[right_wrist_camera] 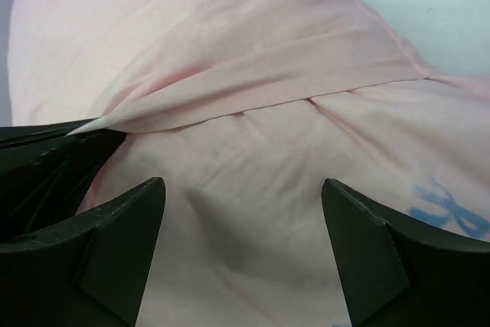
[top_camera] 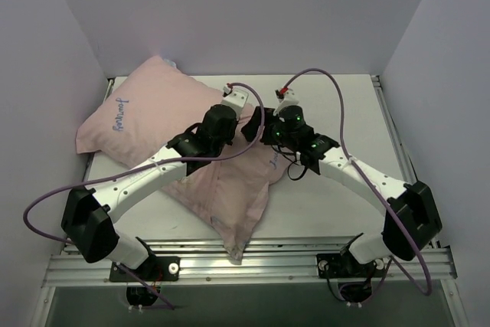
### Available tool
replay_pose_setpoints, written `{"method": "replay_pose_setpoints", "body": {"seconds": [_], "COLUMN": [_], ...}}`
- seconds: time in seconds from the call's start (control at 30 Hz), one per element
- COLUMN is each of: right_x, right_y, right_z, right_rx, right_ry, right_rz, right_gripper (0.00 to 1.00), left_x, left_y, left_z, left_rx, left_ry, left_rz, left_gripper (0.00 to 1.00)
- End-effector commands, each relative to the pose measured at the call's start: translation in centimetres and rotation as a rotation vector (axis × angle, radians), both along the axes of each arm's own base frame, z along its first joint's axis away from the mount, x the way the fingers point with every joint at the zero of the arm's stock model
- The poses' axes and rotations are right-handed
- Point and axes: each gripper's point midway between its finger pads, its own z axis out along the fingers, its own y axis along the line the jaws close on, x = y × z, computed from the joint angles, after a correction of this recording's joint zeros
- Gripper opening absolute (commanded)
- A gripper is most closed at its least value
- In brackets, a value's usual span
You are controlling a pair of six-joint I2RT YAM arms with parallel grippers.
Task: Remove the pillowcase from the pillow
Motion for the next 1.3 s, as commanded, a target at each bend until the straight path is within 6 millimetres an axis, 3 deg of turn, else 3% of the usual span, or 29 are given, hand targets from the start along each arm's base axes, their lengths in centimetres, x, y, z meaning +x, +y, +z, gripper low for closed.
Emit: {"method": "replay_pose_setpoints", "body": {"seconds": [0.0, 0.1, 0.17, 0.2, 0.23, 0.3, 0.33, 0.37, 0.5, 0.63, 0.77, 0.9, 1.0, 1.03, 1.13, 1.17, 1.2, 1.27], "right_x": [0.6, 0.1, -0.1, -0.4, -0.6, -1.1, -1.3, -2.1, -3.7, -5.3, -6.8, -7.4, -6.7, -5.9, -5.1, -4.3, -4.2, -3.1], "right_y": [2.2, 3.4, 2.9, 2.2, 1.5, -1.6, -2.7, -4.1, -9.9, -13.9, -15.5, -13.9, -11.8, -10.9, -9.0, -8.3, -7.4, -6.2], "right_z": [-1.4, -3.6, -5.3, -6.9, -7.6, -10.0, -10.6, -12.1, -13.6, -12.8, -11.2, -10.6, -7.7, -5.3, -2.7, -1.3, -0.6, 0.7], "right_rx": [-0.054, -0.091, -0.144, -0.193, -0.217, -0.315, -0.336, -0.361, -0.349, -0.350, -0.306, -0.247, -0.196, -0.172, -0.179, -0.188, -0.194, -0.202], "right_ry": [0.017, 0.057, 0.082, 0.120, 0.138, 0.182, 0.198, 0.228, 0.308, 0.307, 0.275, 0.292, 0.251, 0.207, 0.166, 0.147, 0.132, 0.111], "right_rz": [0.023, 0.029, -0.012, -0.029, -0.053, -0.144, -0.177, -0.206, -0.308, -0.389, -0.417, -0.338, -0.284, -0.272, -0.239, -0.244, -0.228, -0.234], "right_gripper": [0.77, 0.76, 0.65, 0.58, 0.39, 0.18, 0.02, 0.00, 0.00, 0.00, 0.00, 0.00, 0.00, 0.00, 0.00, 0.05, 0.20, 0.35], "left_x": [-0.5, -0.4, -0.2, -0.1, -0.1, 0.0, 0.1, 0.1, -0.3, -0.5, -0.5, -0.9, -1.4, -1.8, -2.6, -2.8, -2.9, -3.3], "left_y": [1.0, 1.5, 1.7, 1.9, 2.0, 2.3, 2.8, 3.1, 4.0, 4.9, 5.6, 4.9, 4.4, 4.1, 3.8, 3.7, 3.7, 3.8], "left_z": [2.1, 1.9, 2.2, 2.3, 2.5, 2.8, 2.9, 2.7, 2.0, 1.6, 0.8, -1.0, -2.6, -3.4, -4.9, -5.2, -5.5, -6.2], "left_rx": [-0.133, -0.150, -0.160, -0.169, -0.176, -0.189, -0.191, -0.189, -0.202, -0.186, -0.165, -0.168, -0.191, -0.199, -0.216, -0.226, -0.228, -0.233], "left_ry": [0.008, 0.033, 0.034, 0.035, 0.037, 0.037, 0.035, 0.040, 0.064, 0.079, 0.103, 0.150, 0.193, 0.214, 0.251, 0.255, 0.260, 0.272], "left_rz": [0.034, 0.047, 0.057, 0.067, 0.069, 0.080, 0.095, 0.103, 0.128, 0.151, 0.168, 0.144, 0.137, 0.122, 0.117, 0.118, 0.121, 0.126], "left_gripper": [0.02, 0.02, 0.02, 0.02, 0.02, 0.02, 0.02, 0.02, 0.02, 0.02, 0.02, 0.02, 0.02, 0.02, 0.02, 0.02, 0.02, 0.02]}}
